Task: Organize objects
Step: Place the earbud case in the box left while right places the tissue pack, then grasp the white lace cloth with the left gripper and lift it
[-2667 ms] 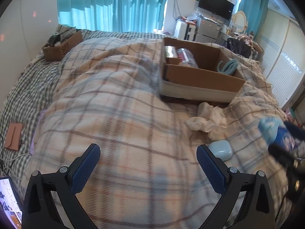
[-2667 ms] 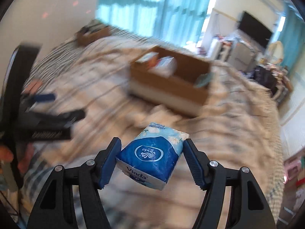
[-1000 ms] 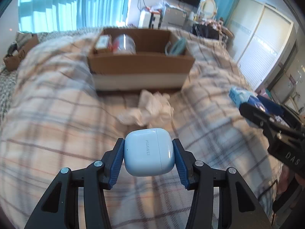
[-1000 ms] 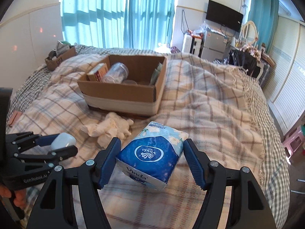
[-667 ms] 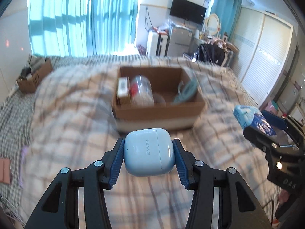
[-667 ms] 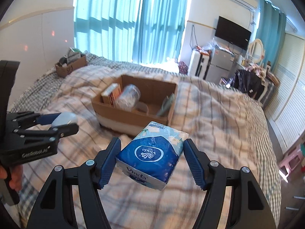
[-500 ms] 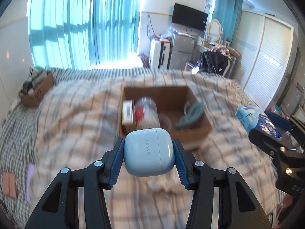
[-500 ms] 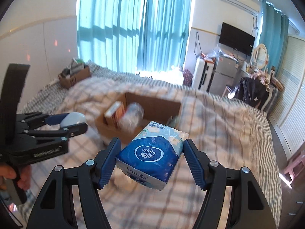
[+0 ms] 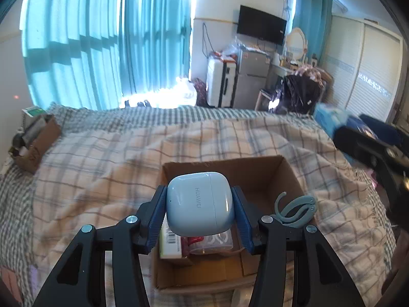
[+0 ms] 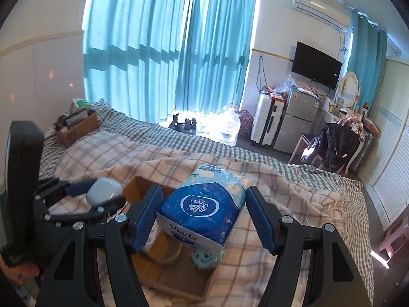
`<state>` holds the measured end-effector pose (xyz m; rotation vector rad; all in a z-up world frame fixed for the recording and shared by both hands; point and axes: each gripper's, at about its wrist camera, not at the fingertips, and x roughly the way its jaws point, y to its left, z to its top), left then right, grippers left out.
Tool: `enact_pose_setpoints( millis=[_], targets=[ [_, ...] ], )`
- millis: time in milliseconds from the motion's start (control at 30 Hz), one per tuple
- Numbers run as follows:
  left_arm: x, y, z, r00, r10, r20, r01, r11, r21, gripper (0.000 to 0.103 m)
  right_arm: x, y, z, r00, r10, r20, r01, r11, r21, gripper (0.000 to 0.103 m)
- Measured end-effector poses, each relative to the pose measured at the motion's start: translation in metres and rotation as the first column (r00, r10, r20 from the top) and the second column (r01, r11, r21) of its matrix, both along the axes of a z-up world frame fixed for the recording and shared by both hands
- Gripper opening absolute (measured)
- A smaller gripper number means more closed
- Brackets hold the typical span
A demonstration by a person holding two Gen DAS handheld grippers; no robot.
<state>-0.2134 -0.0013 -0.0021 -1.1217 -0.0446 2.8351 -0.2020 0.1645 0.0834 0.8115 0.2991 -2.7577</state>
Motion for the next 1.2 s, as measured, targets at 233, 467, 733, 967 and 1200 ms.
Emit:
enact_pose_setpoints(
  millis=[233,467,733,967,1200],
  targets=[
    [-0.025,0.012,-0.057,0.993,-0.072,0.09,0.071,0.997,0.012,0.051,-0.049,0.001,-0.061,0.998,-0.019,0.059,0.021,0.999,-0.026,0.067],
    [-0.02,0.015,-0.064,0.995,-0.07,0.068,0.071,0.997,-0.014,0.054,-0.049,0.006,-0.083,0.997,-0.04,0.064,0.041,0.999,-0.014,0.084],
    [0.021,0.017,-0.023,0.999,-0.038,-0.008,0.037,0.998,-0.042,0.083,0.007,0.042,-0.03,0.995,-0.095,-0.024,0.093,0.994,-0.054,0.094],
    [0.066,0.015,0.025,0.998,0.014,-0.067,-0.015,1.0,-0.024,0.087,0.07,0.064,0.014,0.989,-0.139,-0.046,0.139,0.99,0.006,0.096],
    [0.107,0.021,0.021,0.994,0.068,-0.09,-0.071,0.997,-0.03,0.097,0.117,0.063,0.005,0.991,-0.136,-0.002,0.136,0.99,0.025,0.1]
  ],
)
